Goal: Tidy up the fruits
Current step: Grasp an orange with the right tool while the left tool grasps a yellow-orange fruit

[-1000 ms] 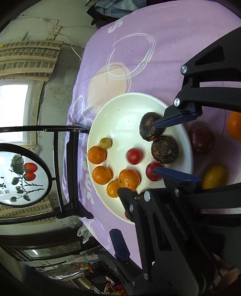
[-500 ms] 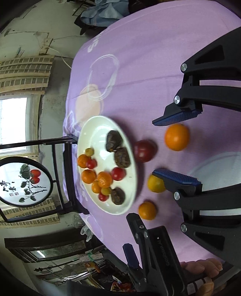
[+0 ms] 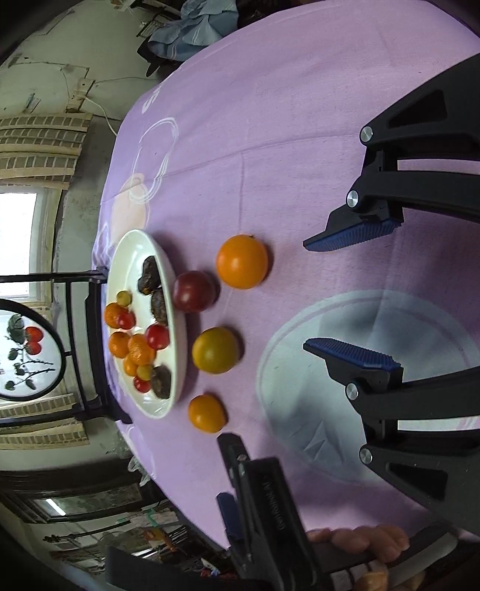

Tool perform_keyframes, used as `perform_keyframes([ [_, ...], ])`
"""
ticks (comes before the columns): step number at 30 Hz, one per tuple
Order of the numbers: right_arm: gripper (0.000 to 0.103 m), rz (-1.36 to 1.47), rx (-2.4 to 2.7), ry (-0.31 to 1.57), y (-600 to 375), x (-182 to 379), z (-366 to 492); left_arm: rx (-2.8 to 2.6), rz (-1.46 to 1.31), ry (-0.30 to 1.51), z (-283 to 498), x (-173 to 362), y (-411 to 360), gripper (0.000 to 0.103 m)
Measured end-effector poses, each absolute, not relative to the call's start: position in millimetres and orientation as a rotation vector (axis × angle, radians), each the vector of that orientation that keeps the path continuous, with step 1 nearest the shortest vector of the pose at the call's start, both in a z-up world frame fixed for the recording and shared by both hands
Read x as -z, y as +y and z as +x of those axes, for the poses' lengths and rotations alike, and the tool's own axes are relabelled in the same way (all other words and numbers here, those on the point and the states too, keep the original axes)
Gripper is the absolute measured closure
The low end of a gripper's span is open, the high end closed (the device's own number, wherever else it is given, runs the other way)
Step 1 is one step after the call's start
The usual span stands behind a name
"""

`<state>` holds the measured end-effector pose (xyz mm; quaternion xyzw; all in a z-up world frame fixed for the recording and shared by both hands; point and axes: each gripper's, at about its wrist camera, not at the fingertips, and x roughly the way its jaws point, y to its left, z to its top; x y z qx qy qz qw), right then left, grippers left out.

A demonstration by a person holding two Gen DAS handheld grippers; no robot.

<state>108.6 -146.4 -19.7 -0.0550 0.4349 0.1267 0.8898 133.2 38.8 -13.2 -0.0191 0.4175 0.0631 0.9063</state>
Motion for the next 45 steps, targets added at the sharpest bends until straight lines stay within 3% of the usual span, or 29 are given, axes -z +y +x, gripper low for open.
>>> perform_keyframes([
  [6,0.052,-0.138,-0.224,0.919,-144.4,33.5,115.5,-0.094,-0.121,0.873,132.4,5.8,54.4,0.013],
  [8,0.046,-0.152,-0.206,0.916,-141.7,34.4,121.0,-0.087,-0.103,0.885,133.6,8.0,51.0,0.013],
  [17,0.045,-0.091,-0.174,0.932,-139.6,35.4,165.8,-0.060,-0.102,0.927,137.4,15.1,45.7,0.013],
  [19,0.049,-0.083,-0.167,0.927,-139.7,35.5,168.2,-0.061,-0.105,0.941,139.3,18.7,46.2,0.013],
  [20,0.062,-0.085,-0.161,0.920,-140.3,35.4,167.9,-0.062,-0.104,0.947,140.3,20.3,45.9,0.013],
  [21,0.063,-0.089,-0.158,0.917,-140.7,34.7,168.2,-0.061,-0.103,0.950,140.6,21.4,45.6,0.013],
  [34,0.063,-0.032,-0.264,0.942,-151.3,29.1,126.5,-0.064,-0.095,0.960,147.9,35.1,42.0,0.013],
  [45,0.063,-0.048,-0.321,0.939,-151.1,25.9,124.5,-0.078,-0.052,0.948,154.5,42.3,38.1,0.026],
])
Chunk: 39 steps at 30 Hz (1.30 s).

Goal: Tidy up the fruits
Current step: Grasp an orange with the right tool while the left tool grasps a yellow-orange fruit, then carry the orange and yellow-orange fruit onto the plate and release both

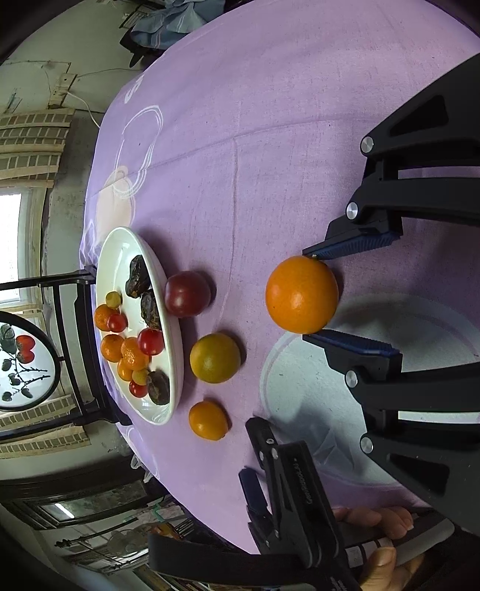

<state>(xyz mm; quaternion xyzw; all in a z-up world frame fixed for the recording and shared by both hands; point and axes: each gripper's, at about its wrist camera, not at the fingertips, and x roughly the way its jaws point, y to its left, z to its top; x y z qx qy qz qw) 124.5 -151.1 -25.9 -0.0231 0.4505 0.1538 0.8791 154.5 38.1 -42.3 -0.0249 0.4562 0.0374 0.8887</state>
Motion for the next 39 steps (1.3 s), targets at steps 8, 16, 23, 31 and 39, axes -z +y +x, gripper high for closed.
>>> perform_keyframes([
  [8,0.063,-0.043,-0.334,0.934,-150.9,23.0,121.4,-0.098,-0.017,0.973,175.7,39.4,32.6,0.033],
  [16,0.063,-0.026,-0.322,0.946,-154.6,24.9,124.0,-0.057,0.012,0.987,197.9,35.5,21.4,0.066],
  [23,0.063,-0.021,-0.321,0.950,-154.5,26.5,125.3,-0.059,0.073,0.958,182.4,34.0,7.0,0.067],
  [31,0.063,-0.014,-0.301,0.903,-157.6,21.1,121.6,-0.023,0.046,0.962,158.9,20.6,7.2,0.067],
  [39,0.063,0.007,-0.294,0.794,-167.5,-27.0,140.6,0.006,0.009,0.885,167.8,-22.2,11.1,0.067],
])
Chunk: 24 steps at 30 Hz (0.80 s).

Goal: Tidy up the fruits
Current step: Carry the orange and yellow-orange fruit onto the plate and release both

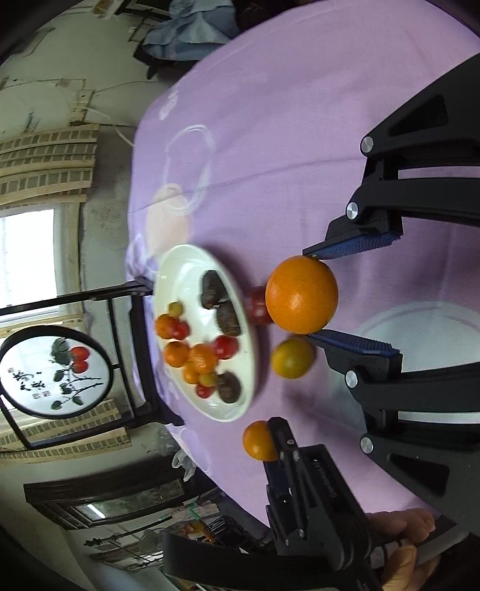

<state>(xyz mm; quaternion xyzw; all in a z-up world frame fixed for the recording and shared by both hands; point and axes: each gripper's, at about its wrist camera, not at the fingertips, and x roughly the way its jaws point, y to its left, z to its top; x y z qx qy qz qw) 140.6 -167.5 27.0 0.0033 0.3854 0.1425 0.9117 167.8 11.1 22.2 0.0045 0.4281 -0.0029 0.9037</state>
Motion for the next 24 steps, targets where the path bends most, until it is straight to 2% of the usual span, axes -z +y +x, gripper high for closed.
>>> perform_keyframes([
  [10,0.064,-0.060,-0.332,0.767,-128.4,-48.2,225.9,-0.010,-0.010,0.839,223.0,-46.7,21.2,0.067],
  [22,0.063,-0.113,-0.298,0.808,-99.8,-20.6,292.7,-0.056,-0.030,0.895,295.3,-18.3,29.3,0.067],
  [24,0.059,-0.102,-0.300,0.822,-100.0,-17.7,299.3,-0.068,-0.049,0.909,300.8,-13.2,32.0,0.066],
])
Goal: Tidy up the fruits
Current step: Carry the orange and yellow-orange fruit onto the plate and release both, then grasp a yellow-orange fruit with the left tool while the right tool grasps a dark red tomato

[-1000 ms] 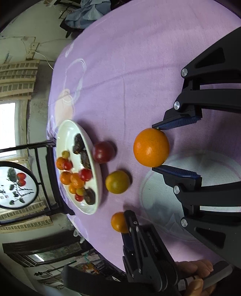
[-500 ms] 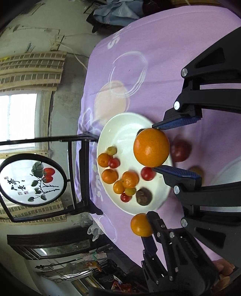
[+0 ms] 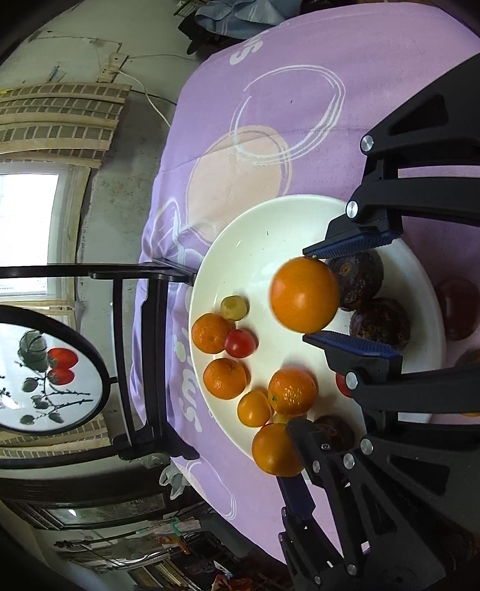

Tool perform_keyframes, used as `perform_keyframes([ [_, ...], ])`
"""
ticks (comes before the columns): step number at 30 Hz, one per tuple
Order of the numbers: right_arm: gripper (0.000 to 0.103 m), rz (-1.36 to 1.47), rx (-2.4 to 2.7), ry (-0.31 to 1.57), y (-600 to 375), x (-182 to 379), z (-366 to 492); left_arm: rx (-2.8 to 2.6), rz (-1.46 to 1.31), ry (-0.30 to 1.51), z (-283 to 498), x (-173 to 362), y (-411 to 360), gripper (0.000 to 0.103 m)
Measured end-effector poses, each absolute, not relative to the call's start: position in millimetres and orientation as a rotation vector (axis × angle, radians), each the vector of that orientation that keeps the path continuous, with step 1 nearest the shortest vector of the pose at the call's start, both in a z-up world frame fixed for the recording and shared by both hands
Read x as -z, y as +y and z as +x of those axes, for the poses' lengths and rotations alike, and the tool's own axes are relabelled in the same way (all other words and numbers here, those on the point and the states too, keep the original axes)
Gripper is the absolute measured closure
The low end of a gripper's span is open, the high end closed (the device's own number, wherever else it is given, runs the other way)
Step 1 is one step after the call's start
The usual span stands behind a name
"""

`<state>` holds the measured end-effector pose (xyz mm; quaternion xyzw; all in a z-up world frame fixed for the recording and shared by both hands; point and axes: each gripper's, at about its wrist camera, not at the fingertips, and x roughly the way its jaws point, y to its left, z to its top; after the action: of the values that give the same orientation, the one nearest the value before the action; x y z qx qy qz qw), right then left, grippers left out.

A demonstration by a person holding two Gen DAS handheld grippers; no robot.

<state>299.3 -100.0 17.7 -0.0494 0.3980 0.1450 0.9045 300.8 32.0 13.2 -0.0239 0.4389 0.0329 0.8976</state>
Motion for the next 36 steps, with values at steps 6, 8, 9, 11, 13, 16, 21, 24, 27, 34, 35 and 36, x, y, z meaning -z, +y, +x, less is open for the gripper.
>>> perform_keyframes([
  [6,0.050,-0.058,-0.295,0.803,-109.1,-23.6,294.6,-0.098,-0.094,0.892,298.6,-17.3,39.4,0.048],
  [8,0.049,-0.050,-0.293,0.794,-113.5,-27.2,289.1,-0.104,-0.086,0.873,292.9,-24.2,39.0,0.044],
  [9,0.049,-0.043,-0.294,0.794,-116.4,-28.9,286.5,-0.105,-0.086,0.862,289.1,-28.6,38.9,0.042],
  [11,0.049,-0.021,-0.297,0.794,-123.1,-32.8,279.2,-0.105,-0.093,0.850,281.1,-35.7,38.3,0.039],
  [13,0.049,-0.012,-0.298,0.793,-128.5,-35.5,271.0,-0.100,-0.095,0.844,271.4,-42.0,36.1,0.037],
  [16,0.049,-0.011,-0.298,0.789,-136.4,-39.2,254.7,-0.091,-0.089,0.829,254.0,-49.9,31.1,0.035],
  [21,0.048,0.005,-0.294,0.790,-152.5,-39.4,221.3,-0.069,-0.076,0.825,221.9,-50.4,19.7,0.030],
  [24,0.046,0.026,-0.291,0.804,-161.3,-33.6,202.3,-0.044,-0.065,0.843,199.9,-41.4,8.6,0.030],
  [27,0.046,0.025,-0.284,0.807,-168.4,-26.4,183.8,-0.023,-0.054,0.862,180.8,-30.7,-2.1,0.030],
  [34,0.046,0.092,-0.269,0.821,-188.9,-14.6,157.9,0.005,-0.040,0.922,147.6,2.0,-21.7,0.030],
  [35,0.045,0.103,-0.268,0.818,-191.9,-13.9,155.6,0.005,-0.033,0.929,145.6,6.4,-25.0,0.029],
  [36,0.045,0.112,-0.266,0.815,-194.1,-12.7,153.7,0.004,-0.026,0.934,144.8,9.7,-27.7,0.030],
])
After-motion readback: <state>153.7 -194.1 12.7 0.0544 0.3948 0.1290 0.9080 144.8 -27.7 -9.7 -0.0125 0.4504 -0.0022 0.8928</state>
